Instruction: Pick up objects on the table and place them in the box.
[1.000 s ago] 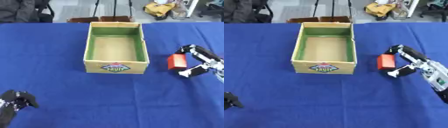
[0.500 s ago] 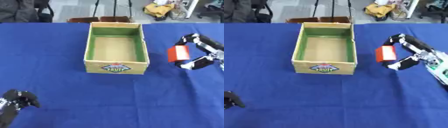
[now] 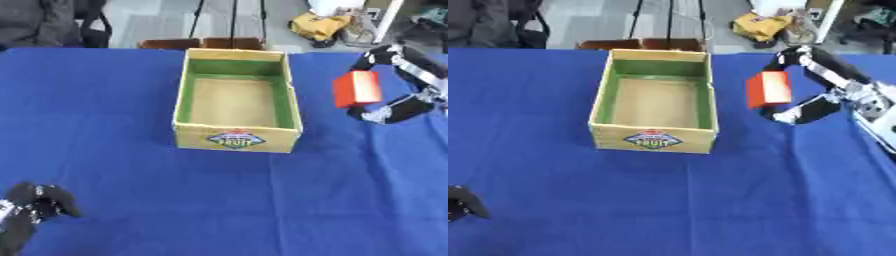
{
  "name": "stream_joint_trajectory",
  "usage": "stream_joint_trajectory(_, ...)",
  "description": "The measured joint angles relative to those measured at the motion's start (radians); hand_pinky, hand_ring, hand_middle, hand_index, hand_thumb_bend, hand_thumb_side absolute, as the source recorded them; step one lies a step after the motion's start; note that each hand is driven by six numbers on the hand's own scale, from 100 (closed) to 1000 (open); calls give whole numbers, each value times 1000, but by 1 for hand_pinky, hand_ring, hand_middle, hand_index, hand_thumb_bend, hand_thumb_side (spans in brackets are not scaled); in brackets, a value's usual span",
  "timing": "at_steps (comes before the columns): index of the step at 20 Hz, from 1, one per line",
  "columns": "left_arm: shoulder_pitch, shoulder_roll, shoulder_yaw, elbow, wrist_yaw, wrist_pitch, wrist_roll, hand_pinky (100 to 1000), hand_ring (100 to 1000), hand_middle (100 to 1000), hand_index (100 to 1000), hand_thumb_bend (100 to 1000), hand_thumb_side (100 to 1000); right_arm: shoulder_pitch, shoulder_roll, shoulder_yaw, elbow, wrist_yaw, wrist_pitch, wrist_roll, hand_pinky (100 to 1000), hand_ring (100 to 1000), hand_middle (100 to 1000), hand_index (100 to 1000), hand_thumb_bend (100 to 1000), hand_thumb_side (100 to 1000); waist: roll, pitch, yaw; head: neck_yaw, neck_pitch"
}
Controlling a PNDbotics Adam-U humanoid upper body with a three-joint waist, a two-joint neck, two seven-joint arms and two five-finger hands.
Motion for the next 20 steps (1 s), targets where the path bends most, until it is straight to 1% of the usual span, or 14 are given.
stream_joint_trajectory(8,-10,0,-11,0,8,3,-12,631,557,504,645,236,1000,-60,14,0,71,-19,19,36,710,581,229,372,100,100,-1,-1,62,-25,0)
stream_joint_trajectory(16,-35,-1,-28,-3,16,5,-27,631,556,503,644,239,1000,-111,58,1,168,2,29,47,712,594,236,381,100,100,5,17,118,-57,-1)
stream_joint_trajectory(20,-45,-3,-37,-3,16,9,-36,631,556,502,644,250,1000,-133,83,4,206,20,30,46,712,599,242,387,100,100,-2,25,138,-75,-3)
